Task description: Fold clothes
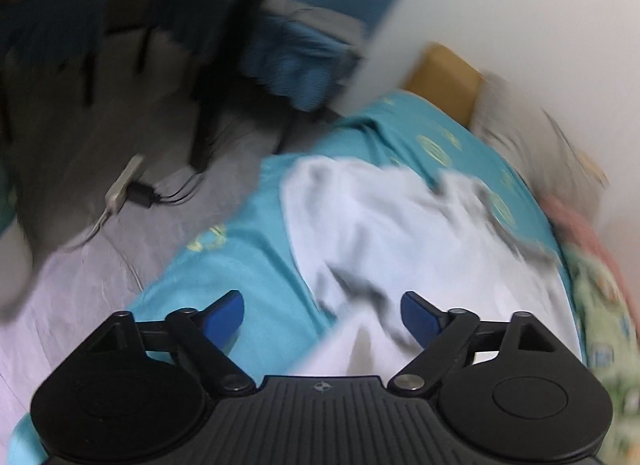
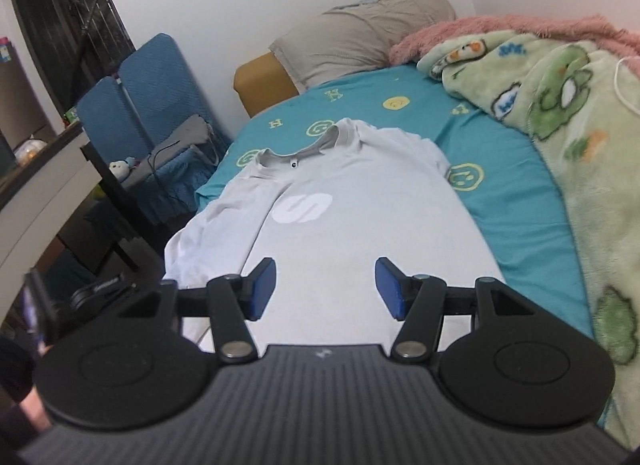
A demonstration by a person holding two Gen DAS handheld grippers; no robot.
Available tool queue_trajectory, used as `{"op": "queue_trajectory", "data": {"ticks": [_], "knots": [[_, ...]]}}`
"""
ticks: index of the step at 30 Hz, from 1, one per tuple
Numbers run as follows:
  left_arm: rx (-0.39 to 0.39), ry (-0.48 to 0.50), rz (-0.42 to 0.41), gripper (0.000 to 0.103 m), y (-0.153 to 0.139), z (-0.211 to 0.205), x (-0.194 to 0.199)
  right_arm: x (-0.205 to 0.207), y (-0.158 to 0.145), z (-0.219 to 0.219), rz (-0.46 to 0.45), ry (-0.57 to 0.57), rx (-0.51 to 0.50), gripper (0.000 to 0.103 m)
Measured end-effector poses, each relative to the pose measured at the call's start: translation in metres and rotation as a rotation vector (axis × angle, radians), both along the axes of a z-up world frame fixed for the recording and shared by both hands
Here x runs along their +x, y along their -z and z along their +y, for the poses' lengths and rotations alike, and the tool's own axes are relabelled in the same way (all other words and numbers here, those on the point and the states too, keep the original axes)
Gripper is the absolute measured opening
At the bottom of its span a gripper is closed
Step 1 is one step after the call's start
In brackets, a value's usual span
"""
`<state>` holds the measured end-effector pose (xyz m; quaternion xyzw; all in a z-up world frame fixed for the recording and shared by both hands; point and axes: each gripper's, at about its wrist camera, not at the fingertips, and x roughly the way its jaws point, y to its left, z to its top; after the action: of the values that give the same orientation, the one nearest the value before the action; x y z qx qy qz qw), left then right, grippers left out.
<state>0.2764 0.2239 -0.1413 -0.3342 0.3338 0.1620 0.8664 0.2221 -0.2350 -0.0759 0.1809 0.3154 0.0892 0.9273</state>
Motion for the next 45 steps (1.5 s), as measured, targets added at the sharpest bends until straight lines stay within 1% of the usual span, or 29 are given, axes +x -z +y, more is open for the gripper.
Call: {"op": "queue_trajectory", "data": {"ticks": [2, 4, 5, 7, 10, 11, 12, 13, 14, 15, 16, 17, 19, 22, 26, 28, 30, 31, 33, 34, 36, 37, 38, 39, 40, 41, 42, 44, 45], "knots": [[-0.089, -0.087, -0.033, 0.082, 0.013, 0.025, 0.015, 0.008, 0.007, 0.000, 0.014, 0.000, 0.012, 0.058], [-0.142, -0.104, -0.026, 0.074, 0.027, 0.040, 0.033, 0.018, 0.015, 0.000, 0.034, 0.005, 0.026, 0.058], [-0.158, -0.101, -0.013, 0.066, 0.033, 0.045, 0.044, 0.025, 0.021, -0.002, 0.056, 0.016, 0.035, 0.058], [-0.141, -0.075, -0.003, 0.064, 0.041, 0.049, 0.061, 0.037, 0.032, -0.005, 0.095, 0.038, 0.056, 0.059], [-0.035, -0.021, 0.008, 0.064, 0.043, 0.041, 0.080, 0.052, 0.042, -0.011, 0.121, 0.061, 0.099, 0.059], [-0.007, -0.004, 0.009, 0.059, 0.043, 0.038, 0.084, 0.056, 0.045, -0.012, 0.128, 0.067, 0.108, 0.059], [0.016, 0.012, 0.009, 0.052, 0.042, 0.035, 0.087, 0.059, 0.048, -0.013, 0.134, 0.073, 0.108, 0.059], [0.039, 0.028, 0.009, 0.048, 0.042, 0.032, 0.089, 0.061, 0.050, -0.013, 0.141, 0.078, 0.108, 0.059], [0.061, 0.044, 0.009, 0.034, 0.042, 0.029, 0.092, 0.063, 0.052, -0.014, 0.149, 0.083, 0.111, 0.059], [0.082, 0.055, 0.013, 0.013, 0.041, 0.027, 0.094, 0.065, 0.054, -0.014, 0.156, 0.085, 0.118, 0.059], [0.101, 0.064, 0.021, 0.006, 0.040, 0.025, 0.096, 0.066, 0.056, -0.015, 0.163, 0.085, 0.122, 0.059], [0.120, 0.073, 0.028, 0.003, 0.038, 0.024, 0.098, 0.065, 0.056, -0.014, 0.167, 0.083, 0.122, 0.059], [0.176, 0.089, 0.018, 0.002, 0.030, 0.022, 0.099, 0.064, 0.058, -0.012, 0.175, 0.078, 0.121, 0.059], [0.261, 0.143, 0.022, 0.002, 0.010, 0.023, 0.106, 0.059, 0.058, -0.008, 0.166, 0.068, 0.112, 0.058], [0.379, 0.129, 0.004, 0.001, -0.033, 0.033, 0.126, 0.057, 0.068, -0.001, 0.198, 0.078, 0.092, 0.059], [0.492, 0.118, 0.001, 0.001, -0.062, 0.032, 0.142, 0.058, 0.070, 0.003, 0.204, 0.080, 0.084, 0.059], [0.637, 0.091, 0.006, 0.001, -0.089, 0.029, 0.159, 0.060, 0.068, 0.003, 0.195, 0.090, 0.073, 0.059], [0.678, 0.069, 0.011, 0.001, -0.100, 0.029, 0.169, 0.061, 0.066, 0.004, 0.188, 0.094, 0.069, 0.058], [0.732, 0.030, 0.046, 0.001, -0.109, 0.030, 0.188, 0.063, 0.062, 0.005, 0.170, 0.098, 0.054, 0.058], [0.764, 0.009, 0.065, 0.001, -0.108, 0.029, 0.197, 0.064, 0.060, 0.005, 0.161, 0.100, 0.045, 0.058], [0.822, -0.016, 0.126, 0.001, -0.091, 0.029, 0.213, 0.066, 0.056, 0.005, 0.143, 0.103, 0.027, 0.059], [0.816, -0.006, 0.154, 0.002, -0.078, 0.030, 0.217, 0.067, 0.055, 0.005, 0.133, 0.105, 0.017, 0.059], [0.780, 0.017, 0.148, 0.002, -0.065, 0.031, 0.218, 0.067, 0.053, 0.005, 0.123, 0.107, 0.007, 0.059], [0.739, 0.044, 0.123, 0.004, -0.055, 0.032, 0.214, 0.068, 0.052, 0.004, 0.113, 0.109, -0.003, 0.059], [0.712, 0.063, 0.115, 0.007, -0.046, 0.031, 0.209, 0.069, 0.051, 0.004, 0.102, 0.111, -0.014, 0.059], [0.690, 0.078, 0.117, 0.014, -0.036, 0.028, 0.206, 0.070, 0.050, 0.003, 0.092, 0.113, -0.024, 0.059], [0.659, 0.101, 0.119, 0.025, -0.029, 0.023, 0.201, 0.071, 0.048, 0.003, 0.084, 0.114, -0.031, 0.059], [0.588, 0.162, 0.122, 0.036, -0.018, 0.010, 0.190, 0.072, 0.047, 0.003, 0.072, 0.110, -0.034, 0.059], [0.558, 0.202, 0.126, 0.039, -0.015, 0.003, 0.179, 0.072, 0.046, 0.004, 0.065, 0.107, -0.039, 0.059]]}}
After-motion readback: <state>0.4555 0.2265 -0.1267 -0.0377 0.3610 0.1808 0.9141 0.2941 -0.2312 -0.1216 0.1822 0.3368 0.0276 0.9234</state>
